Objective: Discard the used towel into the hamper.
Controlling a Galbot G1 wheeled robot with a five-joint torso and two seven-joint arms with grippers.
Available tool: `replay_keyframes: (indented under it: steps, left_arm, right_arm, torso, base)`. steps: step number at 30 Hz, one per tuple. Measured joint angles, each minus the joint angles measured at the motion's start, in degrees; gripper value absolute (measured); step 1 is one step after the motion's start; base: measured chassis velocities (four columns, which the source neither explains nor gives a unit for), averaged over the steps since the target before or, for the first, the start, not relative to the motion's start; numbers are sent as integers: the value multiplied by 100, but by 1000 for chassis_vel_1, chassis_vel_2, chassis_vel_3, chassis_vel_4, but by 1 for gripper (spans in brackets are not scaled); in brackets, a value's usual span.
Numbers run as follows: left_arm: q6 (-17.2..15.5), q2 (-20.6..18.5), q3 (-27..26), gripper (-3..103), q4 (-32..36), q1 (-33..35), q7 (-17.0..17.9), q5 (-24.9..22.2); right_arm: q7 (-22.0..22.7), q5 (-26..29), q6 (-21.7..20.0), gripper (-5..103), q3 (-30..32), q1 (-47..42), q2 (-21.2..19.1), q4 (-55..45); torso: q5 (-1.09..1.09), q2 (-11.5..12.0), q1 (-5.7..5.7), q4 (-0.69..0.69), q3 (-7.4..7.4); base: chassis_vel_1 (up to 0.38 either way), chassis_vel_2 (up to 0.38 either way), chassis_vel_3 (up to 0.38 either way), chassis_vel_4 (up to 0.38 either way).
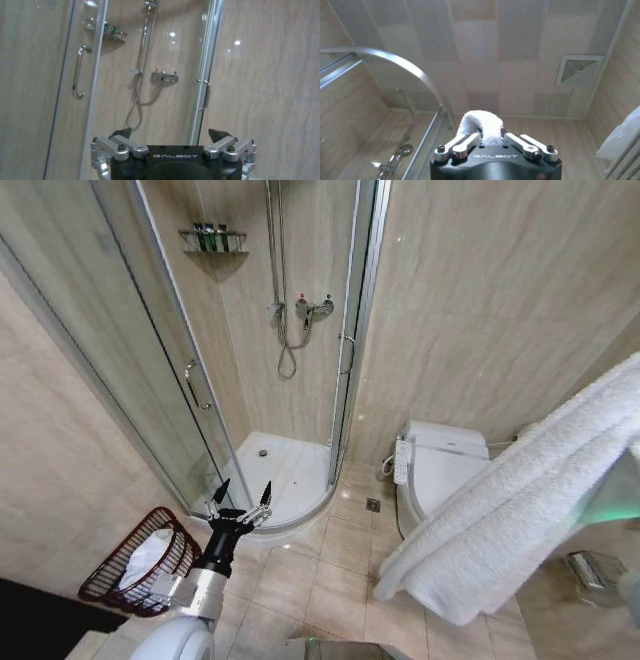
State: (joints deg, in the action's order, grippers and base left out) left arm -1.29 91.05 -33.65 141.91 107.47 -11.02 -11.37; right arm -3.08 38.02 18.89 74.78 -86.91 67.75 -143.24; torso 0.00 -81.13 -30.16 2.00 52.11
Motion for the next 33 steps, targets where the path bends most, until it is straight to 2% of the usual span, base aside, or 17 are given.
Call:
replay_keyframes:
  steps: [9, 30, 33]
  left_arm:
    - [0, 0, 0, 100, 0, 0, 0, 0]
    - [0, 0, 0, 100, 0, 0, 0, 0]
    - [0, 0, 0, 100, 0, 0, 0, 0]
  right_arm:
    - [15, 21, 53, 8, -41, -10, 35, 0]
    - [-20, -58, -6, 8, -213, 6, 24, 0]
    - [-24, -60, -6, 8, -218, 2, 27, 0]
  torso:
    - [0, -262, -121, 0, 141]
    - [0, -1058, -488, 0, 570]
    - [0, -1088, -501, 0, 587]
  base:
    - [0, 0, 0, 0]
    - [0, 0, 0, 0]
    - [0, 0, 0, 0]
